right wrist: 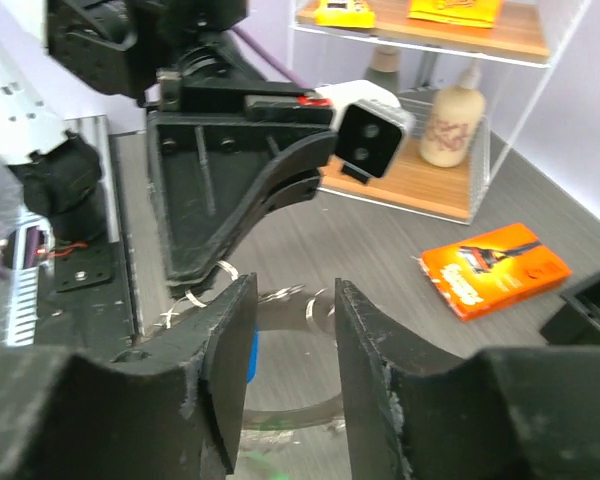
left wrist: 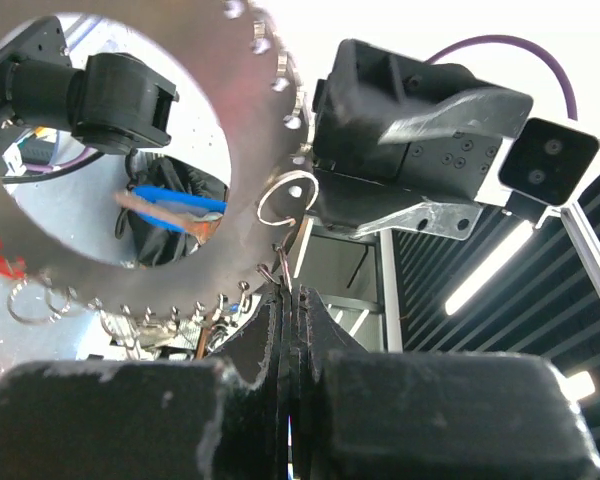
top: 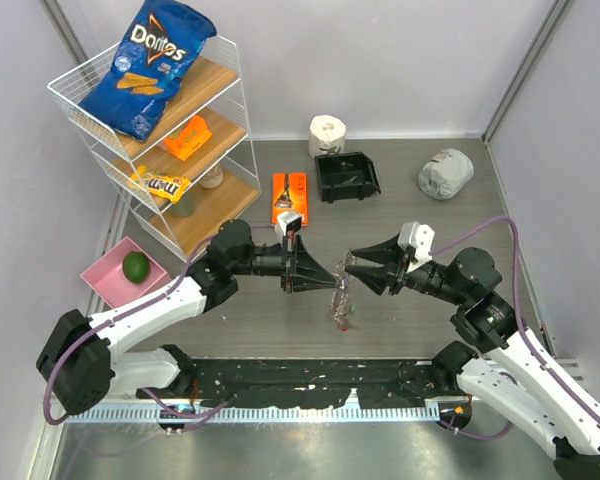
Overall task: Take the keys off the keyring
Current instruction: Remove the key from the keyring.
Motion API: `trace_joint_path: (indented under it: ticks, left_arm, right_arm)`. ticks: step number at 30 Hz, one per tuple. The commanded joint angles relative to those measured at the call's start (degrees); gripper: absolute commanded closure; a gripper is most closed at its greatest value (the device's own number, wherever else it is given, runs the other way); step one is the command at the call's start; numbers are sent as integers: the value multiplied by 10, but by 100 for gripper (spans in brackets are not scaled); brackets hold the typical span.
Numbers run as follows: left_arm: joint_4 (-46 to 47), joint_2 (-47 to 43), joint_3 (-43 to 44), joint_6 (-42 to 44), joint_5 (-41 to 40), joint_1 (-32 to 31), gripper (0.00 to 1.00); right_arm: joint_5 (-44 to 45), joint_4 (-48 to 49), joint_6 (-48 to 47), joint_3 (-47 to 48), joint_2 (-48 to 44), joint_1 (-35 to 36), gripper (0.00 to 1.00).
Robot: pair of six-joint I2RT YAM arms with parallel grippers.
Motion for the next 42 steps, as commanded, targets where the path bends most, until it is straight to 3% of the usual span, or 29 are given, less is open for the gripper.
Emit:
trace_joint_path:
  ticks: [1, 7, 14, 20, 26, 28, 32, 39, 42]
  left_arm:
    - [75, -9, 9, -22, 16, -1, 100]
    - [85, -5, 15, -26, 27, -1, 100]
    - [94, -1, 22, -30, 35, -1, 100]
    - [101, -2, 24, -32, 37, 0, 100]
    - [108, 6, 26, -36, 49, 0, 100]
    - [111, 6, 25, -37, 49, 0, 100]
    - [113, 6, 27, -38, 52, 0, 100]
    - [113, 3, 23, -38, 52, 0, 100]
    - [112, 2, 17, -37, 50, 0, 100]
  right_arm:
    - [-74, 18, -6, -6, -5, -2, 59]
    - [-94, 15, -10, -19, -18, -2, 67]
    - [-118, -5, -17, -9, 8, 0, 68]
    - [-39, -65, -56, 2, 14, 55, 60]
    - [-9, -72, -69, 2, 15, 90, 58]
    - [-15, -71, -71, 4, 17, 97, 51]
    - [-4, -60, -71, -2, 16, 104, 48]
    - [21, -52, -65, 1, 10, 105, 75]
    - [29, -35, -54, -1, 10, 106, 78]
